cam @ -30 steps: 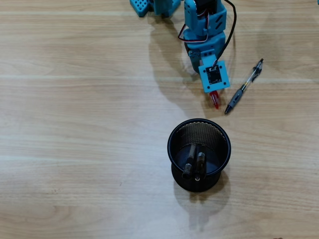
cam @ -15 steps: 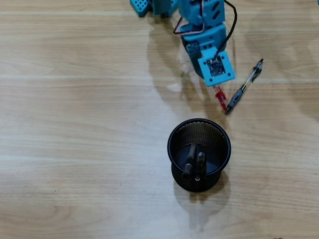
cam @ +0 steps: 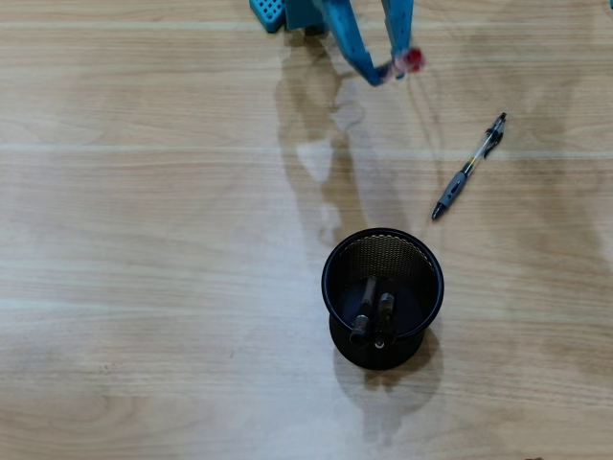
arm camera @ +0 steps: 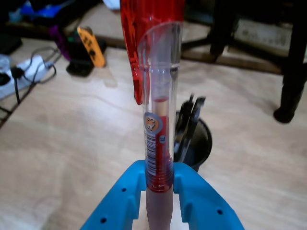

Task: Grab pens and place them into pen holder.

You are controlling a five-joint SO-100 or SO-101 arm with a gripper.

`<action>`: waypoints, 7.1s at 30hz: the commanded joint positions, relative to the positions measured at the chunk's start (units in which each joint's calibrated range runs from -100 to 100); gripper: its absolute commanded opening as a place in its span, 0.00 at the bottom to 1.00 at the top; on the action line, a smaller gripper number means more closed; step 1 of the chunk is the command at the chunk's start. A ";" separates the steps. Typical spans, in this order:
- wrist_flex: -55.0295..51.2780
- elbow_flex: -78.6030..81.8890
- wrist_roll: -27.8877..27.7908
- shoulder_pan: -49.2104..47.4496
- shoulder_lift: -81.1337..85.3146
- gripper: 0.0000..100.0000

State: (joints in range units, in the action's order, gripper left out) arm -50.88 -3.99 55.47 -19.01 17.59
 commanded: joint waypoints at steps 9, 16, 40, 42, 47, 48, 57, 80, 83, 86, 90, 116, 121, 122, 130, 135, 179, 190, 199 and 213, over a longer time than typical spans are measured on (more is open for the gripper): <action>32.34 -9.85 -0.24 2.32 -13.72 0.02; 44.46 -9.85 0.02 3.42 -21.11 0.02; 48.56 -9.22 0.23 4.88 -32.49 0.14; 48.56 -9.22 0.08 4.70 -32.49 0.17; 48.56 -9.22 -0.19 4.51 -31.90 0.17; 48.56 -9.22 -0.19 4.42 -31.73 0.17; 48.01 -9.13 -3.17 3.69 -27.23 0.03; 48.01 16.39 -21.34 -8.65 -2.00 0.02; 47.65 21.28 -21.76 -11.21 0.03 0.02; 45.83 25.44 -21.34 -13.59 0.63 0.02; 39.63 28.88 -18.93 -17.16 0.54 0.02; -17.59 -8.13 -31.60 -27.49 -26.38 0.02; -17.68 -9.31 -21.39 -27.04 -26.89 0.02; -17.86 -9.22 -19.24 -26.94 -27.06 0.02; -17.50 -9.22 -5.16 -26.67 -27.23 0.02; -17.59 -9.22 7.98 -26.76 -29.52 0.02; -34.45 -41.89 30.28 -28.32 -63.57 0.20; -30.44 -41.26 34.63 -29.78 -68.67 0.20; -31.07 -41.17 34.68 -29.60 -68.67 0.02; -31.62 -42.61 32.17 -28.77 -64.93 0.02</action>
State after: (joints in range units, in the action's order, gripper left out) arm -81.96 -45.34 89.65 -48.45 -50.98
